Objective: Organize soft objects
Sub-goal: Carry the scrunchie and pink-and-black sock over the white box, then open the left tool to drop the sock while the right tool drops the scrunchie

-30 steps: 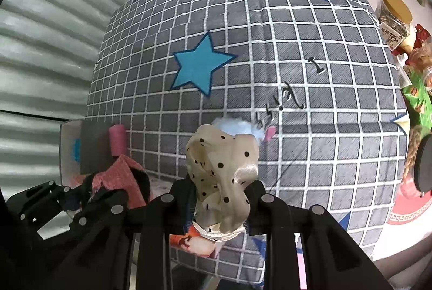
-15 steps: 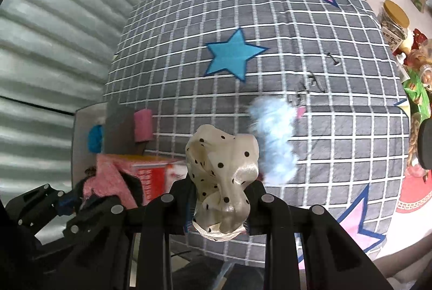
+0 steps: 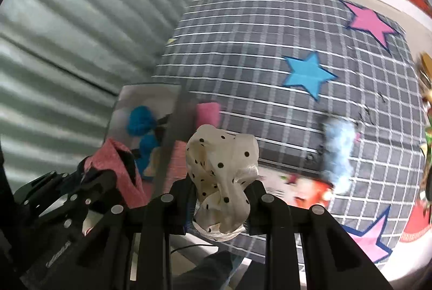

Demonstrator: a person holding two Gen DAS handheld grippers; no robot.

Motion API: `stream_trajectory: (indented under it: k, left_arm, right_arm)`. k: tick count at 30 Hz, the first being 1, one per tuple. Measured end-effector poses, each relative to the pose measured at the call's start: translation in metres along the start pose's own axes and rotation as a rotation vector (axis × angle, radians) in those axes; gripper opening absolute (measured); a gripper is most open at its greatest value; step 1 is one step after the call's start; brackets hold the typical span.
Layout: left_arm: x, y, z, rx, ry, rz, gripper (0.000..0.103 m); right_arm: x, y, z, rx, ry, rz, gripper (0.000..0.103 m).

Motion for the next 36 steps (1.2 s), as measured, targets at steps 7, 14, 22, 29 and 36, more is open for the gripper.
stream_trajectory:
  k: [7, 14, 22, 29, 36]
  left_arm:
    - [-0.004, 0.028, -0.077, 0.170, -0.070, -0.011, 0.023]
    - [-0.015, 0.048, -0.118, 0.268, -0.108, -0.031, 0.023]
    - [-0.032, 0.065, -0.139, 0.299, -0.134, -0.068, 0.023]
    - [-0.045, 0.071, -0.147, 0.307, -0.134, -0.101, 0.023]
    - [-0.053, 0.069, -0.148, 0.297, -0.141, -0.111, 0.023]
  right_arm:
    - [-0.016, 0.002, -0.065, 0.128, -0.033, -0.031, 0.028]
    - [-0.042, 0.017, -0.121, 0.244, -0.049, -0.090, 0.028]
    - [-0.080, 0.037, -0.159, 0.309, -0.051, -0.163, 0.028]
    - [-0.101, 0.048, -0.169, 0.320, -0.049, -0.216, 0.028]
    - [-0.115, 0.048, -0.173, 0.316, -0.050, -0.245, 0.029]
Point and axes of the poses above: each gripper's, at about its wrist camera, not at the fingertips, and x roughly against the way its jaws point, z to its right, y to its underside, the point moved 2 cm from there along -x, roughly the way its jaws point, and after that the axes turned 4 degrees about -z, right-handed, at the moved point
